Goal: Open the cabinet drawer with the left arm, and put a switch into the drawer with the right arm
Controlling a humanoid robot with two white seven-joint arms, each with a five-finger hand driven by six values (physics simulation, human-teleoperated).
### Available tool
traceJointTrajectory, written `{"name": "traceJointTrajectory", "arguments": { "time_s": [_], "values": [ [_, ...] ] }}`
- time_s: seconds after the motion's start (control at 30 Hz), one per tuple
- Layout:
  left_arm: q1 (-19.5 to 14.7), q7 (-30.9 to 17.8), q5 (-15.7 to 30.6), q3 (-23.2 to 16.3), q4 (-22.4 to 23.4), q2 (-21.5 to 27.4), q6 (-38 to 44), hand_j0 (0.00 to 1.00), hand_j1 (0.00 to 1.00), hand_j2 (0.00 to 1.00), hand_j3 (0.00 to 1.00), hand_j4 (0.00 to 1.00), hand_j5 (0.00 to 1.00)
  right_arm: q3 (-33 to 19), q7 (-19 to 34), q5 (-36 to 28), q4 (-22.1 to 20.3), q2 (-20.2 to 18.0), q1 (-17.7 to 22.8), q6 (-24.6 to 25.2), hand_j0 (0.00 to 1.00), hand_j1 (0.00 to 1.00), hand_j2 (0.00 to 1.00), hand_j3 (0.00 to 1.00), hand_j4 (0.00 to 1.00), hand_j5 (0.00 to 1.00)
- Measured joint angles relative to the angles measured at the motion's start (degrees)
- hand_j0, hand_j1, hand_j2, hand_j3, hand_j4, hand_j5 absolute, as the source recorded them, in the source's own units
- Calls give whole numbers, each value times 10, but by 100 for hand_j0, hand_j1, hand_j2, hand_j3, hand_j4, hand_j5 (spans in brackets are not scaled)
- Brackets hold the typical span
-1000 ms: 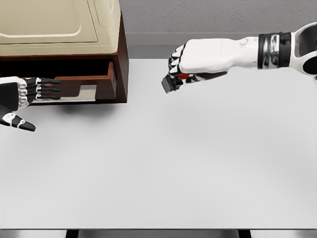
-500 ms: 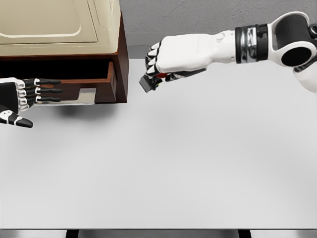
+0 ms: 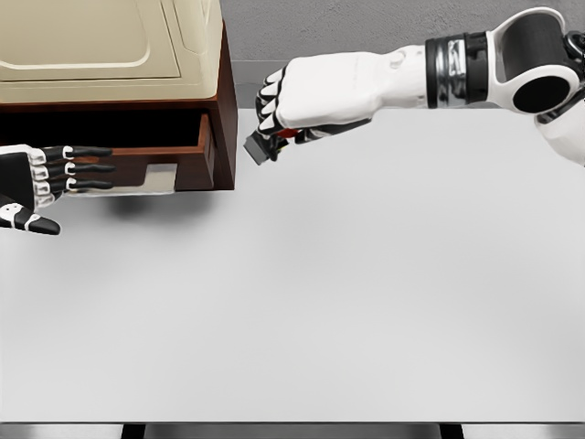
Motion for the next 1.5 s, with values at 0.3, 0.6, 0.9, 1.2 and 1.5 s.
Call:
{"name": "traceJointTrajectory", "arguments": {
  "time_s": [0.3,0.6,0.9,1.2,1.5],
  "values": [
    [2,0,12,-1,0,2,0,100,100,100,100,100,100,1,0,-1,0,19,-19,0,45,45,45,45,45,45],
    [1,0,15,-2,0,10,8,100,100,100,100,100,100,1,0,-2,4,38,-33,0,45,45,45,45,45,45],
    [1,0,14,-2,1,11,8,100,100,100,100,100,100,1,0,-2,33,69,-44,0,45,45,45,45,45,45],
    [1,0,2,-2,1,16,7,100,100,100,100,100,100,1,0,-1,71,107,-49,0,44,44,44,44,44,44],
    [1,-2,-12,-4,1,17,7,100,100,100,100,100,100,5,0,1,116,162,-58,0,45,45,45,45,45,45]
  ]
}}
